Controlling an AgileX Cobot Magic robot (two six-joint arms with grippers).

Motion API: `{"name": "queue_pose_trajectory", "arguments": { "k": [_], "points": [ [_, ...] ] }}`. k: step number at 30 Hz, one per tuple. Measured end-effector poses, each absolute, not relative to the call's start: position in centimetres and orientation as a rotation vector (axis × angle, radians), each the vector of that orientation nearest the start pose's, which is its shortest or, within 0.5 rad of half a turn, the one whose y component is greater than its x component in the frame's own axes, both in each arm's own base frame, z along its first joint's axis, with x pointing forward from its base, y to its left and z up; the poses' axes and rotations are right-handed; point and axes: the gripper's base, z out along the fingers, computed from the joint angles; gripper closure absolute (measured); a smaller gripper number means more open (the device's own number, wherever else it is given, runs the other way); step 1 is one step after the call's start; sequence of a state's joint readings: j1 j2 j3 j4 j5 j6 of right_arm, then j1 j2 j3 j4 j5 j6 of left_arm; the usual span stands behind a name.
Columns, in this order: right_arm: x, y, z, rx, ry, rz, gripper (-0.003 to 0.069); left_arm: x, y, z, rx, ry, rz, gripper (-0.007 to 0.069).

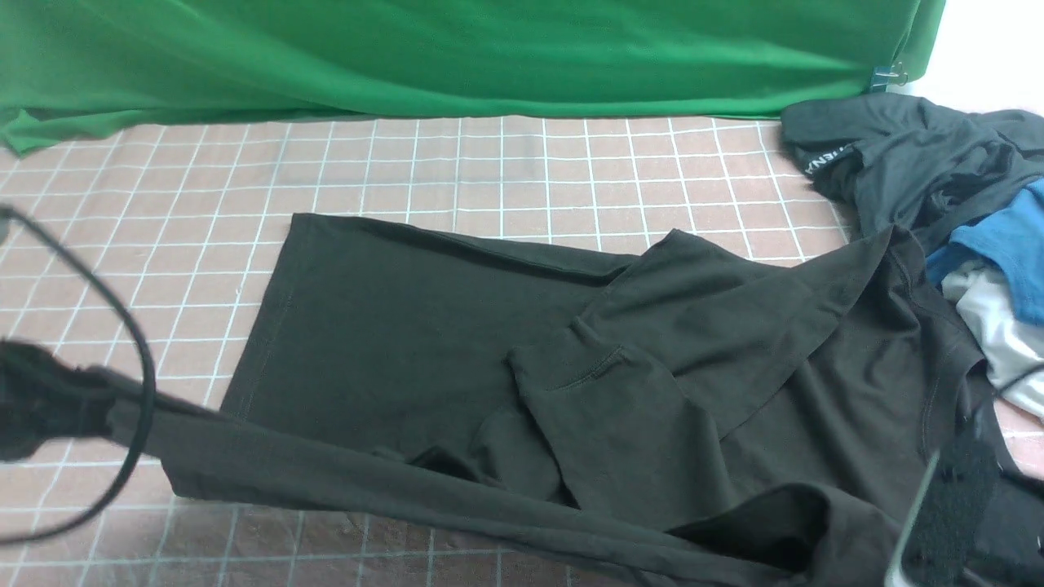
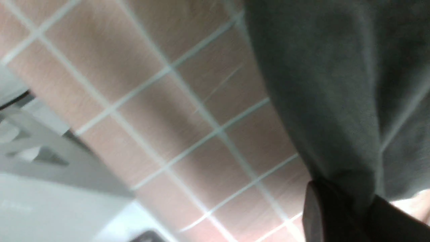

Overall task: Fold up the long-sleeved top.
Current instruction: Use both arms to drag the lower edge of the fabric forward and fold it over the upper edge

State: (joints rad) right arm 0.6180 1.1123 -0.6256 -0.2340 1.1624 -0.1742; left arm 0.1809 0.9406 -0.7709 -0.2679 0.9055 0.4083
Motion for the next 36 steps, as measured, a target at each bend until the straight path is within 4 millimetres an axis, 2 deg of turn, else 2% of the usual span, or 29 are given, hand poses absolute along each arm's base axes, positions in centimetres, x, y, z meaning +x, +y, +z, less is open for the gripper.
{"name": "queue_pose_trajectory", "arguments": {
  "k": [4, 8, 11, 17, 20, 22, 23, 28, 30, 31, 32, 34, 36],
  "points": [
    [15.2, 6.8, 23.5, -1.217, 2.755, -0.303, 0.0595, 19.1, 1.6, 28.6, 0.147, 2.580, -0.117, 0.0585],
    [16.5, 5.8, 23.8, -1.070, 2.846, -0.256, 0.0595, 21.0, 1.8, 27.7, 0.147, 2.665, -0.157, 0.0585],
    [16.7, 5.5, 24.7, -1.042, 2.887, -0.236, 0.0595, 21.4, 1.8, 28.4, 0.166, 2.705, -0.190, 0.0585],
    [17.9, 5.7, 27.8, -1.034, 2.747, -0.224, 0.0595, 22.5, 2.0, 31.1, 0.167, 2.591, -0.144, 0.0585],
    [20.2, 5.6, 28.4, -0.976, 2.658, -0.223, 0.0595, 24.3, 2.4, 32.0, 0.150, 2.505, -0.114, 0.0585],
    [21.1, 5.5, 28.0, -0.977, 2.667, -0.229, 0.0595, 25.0, 2.5, 31.8, 0.157, 2.504, -0.120, 0.0585],
    [22.3, 5.2, 27.2, -0.979, 2.695, -0.235, 0.0595, 25.8, 2.5, 31.6, 0.170, 2.504, -0.133, 0.0585],
    [27.1, 4.3, 24.5, -0.958, 2.806, -0.212, 0.0595, 29.4, 2.6, 30.2, 0.236, 2.508, -0.202, 0.0585],
    [29.0, 4.0, 24.2, -0.948, 2.782, -0.194, 0.0595, 31.0, 2.9, 29.6, 0.244, 2.507, -0.205, 0.0585],
    [29.3, 3.9, 24.3, -0.939, 2.774, -0.193, 0.0595, 31.2, 2.9, 29.5, 0.245, 2.507, -0.203, 0.0585],
    [31.2, 3.5, 24.2, -0.916, 2.742, -0.174, 0.0595, 32.6, 3.2, 29.1, 0.248, 2.505, -0.199, 0.0585],
    [32.4, 3.2, 23.9, -0.900, 2.724, -0.161, 0.0595, 33.7, 3.4, 28.7, 0.246, 2.504, -0.200, 0.0585],
    [35.1, 2.2, 23.7, -0.836, 2.697, -0.141, 0.0595, 35.8, 3.6, 28.1, 0.243, 2.502, -0.205, 0.0585]
  ]
}}
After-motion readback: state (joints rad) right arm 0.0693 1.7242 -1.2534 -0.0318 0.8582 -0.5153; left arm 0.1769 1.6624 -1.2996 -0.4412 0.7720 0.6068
